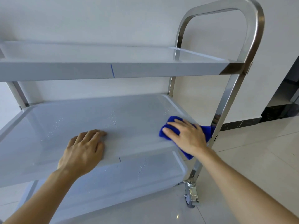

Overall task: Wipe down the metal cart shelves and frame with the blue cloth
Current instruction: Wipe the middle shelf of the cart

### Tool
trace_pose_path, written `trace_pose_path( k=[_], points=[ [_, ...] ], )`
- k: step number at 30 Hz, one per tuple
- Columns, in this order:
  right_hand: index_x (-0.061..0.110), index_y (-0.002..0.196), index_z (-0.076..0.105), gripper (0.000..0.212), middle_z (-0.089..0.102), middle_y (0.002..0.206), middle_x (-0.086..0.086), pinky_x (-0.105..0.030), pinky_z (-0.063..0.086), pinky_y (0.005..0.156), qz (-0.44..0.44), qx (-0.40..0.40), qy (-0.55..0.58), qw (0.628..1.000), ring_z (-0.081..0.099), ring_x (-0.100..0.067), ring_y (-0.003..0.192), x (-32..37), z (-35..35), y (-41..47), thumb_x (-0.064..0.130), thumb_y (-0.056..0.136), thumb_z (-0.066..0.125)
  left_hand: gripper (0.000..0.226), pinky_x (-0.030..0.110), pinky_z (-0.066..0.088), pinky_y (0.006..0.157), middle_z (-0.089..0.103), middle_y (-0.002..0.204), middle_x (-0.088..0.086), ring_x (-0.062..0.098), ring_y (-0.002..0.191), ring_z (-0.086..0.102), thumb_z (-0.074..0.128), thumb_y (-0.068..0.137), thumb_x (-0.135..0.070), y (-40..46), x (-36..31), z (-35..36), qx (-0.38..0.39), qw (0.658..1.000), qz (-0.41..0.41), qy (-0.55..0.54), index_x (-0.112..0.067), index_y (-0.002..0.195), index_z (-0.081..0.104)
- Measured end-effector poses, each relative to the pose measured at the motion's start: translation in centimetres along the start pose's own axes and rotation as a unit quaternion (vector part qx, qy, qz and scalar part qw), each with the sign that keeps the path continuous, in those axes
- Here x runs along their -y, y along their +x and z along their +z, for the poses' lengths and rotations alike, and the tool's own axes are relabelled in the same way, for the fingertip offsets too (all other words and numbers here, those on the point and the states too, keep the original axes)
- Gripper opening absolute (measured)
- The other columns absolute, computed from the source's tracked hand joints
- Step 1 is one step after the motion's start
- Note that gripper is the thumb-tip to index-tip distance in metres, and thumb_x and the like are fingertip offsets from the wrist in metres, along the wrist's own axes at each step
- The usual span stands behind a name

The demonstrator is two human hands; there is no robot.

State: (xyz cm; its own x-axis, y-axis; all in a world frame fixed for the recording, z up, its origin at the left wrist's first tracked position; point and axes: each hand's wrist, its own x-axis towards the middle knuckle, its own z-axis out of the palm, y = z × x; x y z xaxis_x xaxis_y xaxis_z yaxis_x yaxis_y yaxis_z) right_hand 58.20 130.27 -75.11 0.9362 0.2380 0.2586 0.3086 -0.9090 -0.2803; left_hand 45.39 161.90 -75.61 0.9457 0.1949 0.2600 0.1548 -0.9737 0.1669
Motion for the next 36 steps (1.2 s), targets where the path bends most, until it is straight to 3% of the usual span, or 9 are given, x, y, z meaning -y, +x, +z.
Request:
trace_pose_path(
  k=[5,10,15,17,19,23,26,30,36],
  points=[
    [0.045,0.124,0.053,0.054,0.051,0.140,0.015,-0.050,0.028,0.108,0.067,0.025,-0.033,0.997,0.037,-0.019,0.134,-1.9,0.0,4.3,0.072,0.090,0.021,0.054,0.035,0.029,0.109,0.046,0.140,-0.019,0.014,0.129,0.041,0.017,0.089,-0.040,0.3,0.1,0.4,-0.006,1.000,-0.004,0.013,-0.039,0.135,0.045],
    [0.029,0.137,0.042,0.073,0.040,0.149,-0.001,-0.067,0.013,0.110,0.116,0.070,-0.064,0.989,0.023,-0.038,0.142,3.7,2.3,8.1,0.076,0.087,0.019,0.050,0.037,0.031,0.107,0.046,0.140,-0.017,0.015,0.128,0.042,0.022,0.089,-0.040,0.8,0.2,0.3,0.002,1.000,-0.006,0.030,-0.041,0.134,0.044],
    [0.035,0.126,0.048,0.064,0.046,0.143,0.012,-0.060,0.021,0.111,-0.099,0.085,0.002,0.991,0.032,-0.028,0.139,11.4,4.2,5.6,0.080,0.083,0.036,0.043,0.037,0.027,0.110,0.041,0.142,-0.017,0.015,0.131,0.037,0.029,0.094,-0.036,1.0,0.6,0.5,0.011,1.000,-0.002,0.014,-0.043,0.136,0.039],
    [0.045,0.136,0.045,0.072,0.034,0.157,0.017,-0.054,0.014,0.119,-0.168,0.123,0.006,0.978,0.021,-0.020,0.149,10.7,3.9,4.1,0.085,0.078,0.030,0.045,0.036,0.023,0.113,0.037,0.145,-0.016,0.013,0.136,0.033,0.026,0.095,-0.036,1.1,0.8,0.5,0.020,1.000,0.001,0.003,-0.043,0.139,0.035],
    [0.051,0.146,0.034,0.080,0.020,0.164,0.021,-0.045,0.008,0.123,-0.178,0.151,0.001,0.972,0.010,-0.009,0.153,7.8,3.0,3.9,0.089,0.076,0.026,0.052,0.035,0.020,0.116,0.032,0.148,-0.015,0.011,0.139,0.030,0.017,0.093,-0.039,1.2,1.0,0.5,0.035,0.999,0.006,-0.004,-0.041,0.143,0.030],
    [0.045,0.146,0.037,0.066,0.029,0.162,0.013,-0.046,0.021,0.120,-0.091,0.106,-0.046,0.989,0.024,-0.015,0.150,1.1,1.1,7.3,0.077,0.090,0.032,0.059,0.036,0.023,0.115,0.034,0.149,-0.011,0.014,0.138,0.034,0.013,0.090,-0.041,1.0,0.9,0.4,0.024,0.999,0.025,0.034,-0.036,0.146,0.032],
    [0.047,0.132,0.043,0.059,0.045,0.147,0.013,-0.050,0.032,0.106,0.014,0.072,-0.065,0.995,0.036,-0.022,0.139,-1.4,1.2,10.9,0.080,0.087,0.026,0.051,0.038,0.026,0.113,0.042,0.142,-0.013,0.014,0.134,0.039,0.020,0.092,-0.044,1.1,0.4,0.4,0.003,1.000,-0.001,0.017,-0.041,0.138,0.041],
    [0.041,0.129,0.049,0.070,0.045,0.145,0.007,-0.061,0.023,0.109,0.085,0.064,-0.088,0.990,0.032,-0.033,0.140,2.5,4.0,15.7,0.081,0.081,0.018,0.052,0.038,0.028,0.111,0.044,0.139,-0.015,0.014,0.131,0.041,0.020,0.089,-0.048,1.2,0.3,0.4,0.002,1.000,-0.003,0.016,-0.042,0.135,0.042],
    [0.056,0.141,0.039,0.061,0.027,0.162,0.019,-0.054,0.014,0.120,-0.159,0.121,-0.025,0.979,0.019,-0.019,0.152,13.2,7.6,13.4,0.081,0.087,0.027,0.053,0.036,0.026,0.112,0.042,0.140,-0.017,0.013,0.133,0.039,0.018,0.087,-0.049,1.1,0.3,0.0,0.016,1.000,-0.012,0.014,-0.045,0.136,0.040]
  ],
)
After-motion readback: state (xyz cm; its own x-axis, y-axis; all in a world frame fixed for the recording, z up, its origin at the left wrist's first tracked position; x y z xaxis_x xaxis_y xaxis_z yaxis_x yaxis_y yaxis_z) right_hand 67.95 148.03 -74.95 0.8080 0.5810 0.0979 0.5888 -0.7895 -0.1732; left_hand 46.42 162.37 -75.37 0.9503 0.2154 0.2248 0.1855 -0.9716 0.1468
